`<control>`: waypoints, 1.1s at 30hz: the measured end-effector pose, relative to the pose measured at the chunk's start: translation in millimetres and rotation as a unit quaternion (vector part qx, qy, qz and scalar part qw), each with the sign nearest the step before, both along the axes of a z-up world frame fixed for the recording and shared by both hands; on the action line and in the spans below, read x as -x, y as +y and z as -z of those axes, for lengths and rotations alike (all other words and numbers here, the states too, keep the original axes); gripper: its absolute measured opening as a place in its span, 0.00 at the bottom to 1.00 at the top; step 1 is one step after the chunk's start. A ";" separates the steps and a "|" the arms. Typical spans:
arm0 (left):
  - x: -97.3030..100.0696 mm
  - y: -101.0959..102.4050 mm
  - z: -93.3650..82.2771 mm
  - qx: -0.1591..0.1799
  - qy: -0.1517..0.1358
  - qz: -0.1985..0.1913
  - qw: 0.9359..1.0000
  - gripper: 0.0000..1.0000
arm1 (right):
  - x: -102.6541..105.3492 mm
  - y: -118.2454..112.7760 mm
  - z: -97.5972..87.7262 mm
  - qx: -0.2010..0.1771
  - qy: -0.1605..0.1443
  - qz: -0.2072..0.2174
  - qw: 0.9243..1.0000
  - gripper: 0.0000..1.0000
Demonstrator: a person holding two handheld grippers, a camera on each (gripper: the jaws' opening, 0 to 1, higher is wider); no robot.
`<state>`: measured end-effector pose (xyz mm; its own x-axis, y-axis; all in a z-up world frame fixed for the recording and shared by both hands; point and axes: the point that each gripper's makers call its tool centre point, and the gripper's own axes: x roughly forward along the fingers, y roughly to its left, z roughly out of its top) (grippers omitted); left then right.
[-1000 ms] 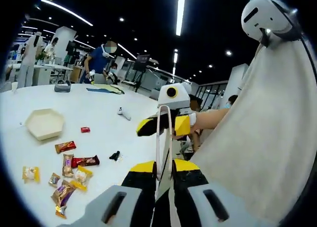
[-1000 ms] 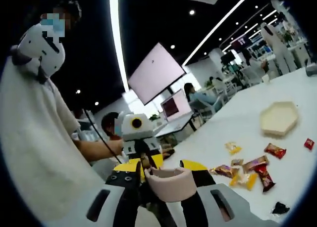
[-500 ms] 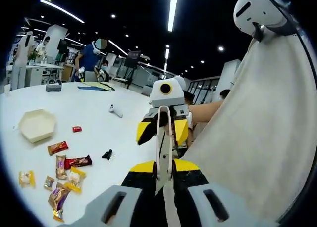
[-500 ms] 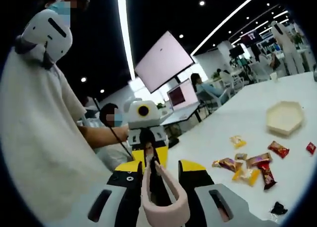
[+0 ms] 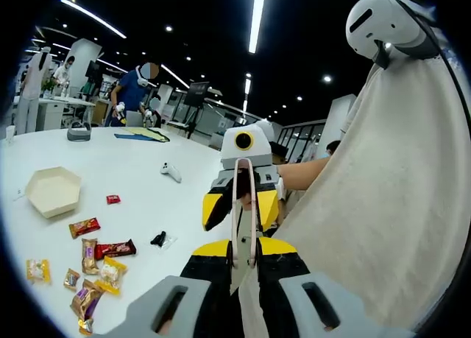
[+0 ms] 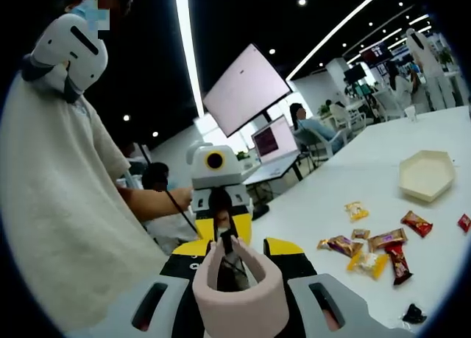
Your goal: Place the target food into the container with the food tongs after gripping and lifting it, then release it inside without dropping or visibly crushing the food.
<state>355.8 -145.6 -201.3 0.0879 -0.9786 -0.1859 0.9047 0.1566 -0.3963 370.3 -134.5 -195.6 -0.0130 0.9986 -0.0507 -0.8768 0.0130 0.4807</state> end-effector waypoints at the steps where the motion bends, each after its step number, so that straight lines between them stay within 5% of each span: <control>1: 0.1 0.3 -0.4 0.000 0.003 0.000 1.000 0.09 | -0.8 -0.6 -1.1 -0.003 0.002 0.001 1.000 0.26; 33: 2.5 -10.5 -9.7 0.035 0.039 0.014 0.999 0.09 | 6.4 10.2 -15.1 -0.030 0.014 -0.012 0.999 0.22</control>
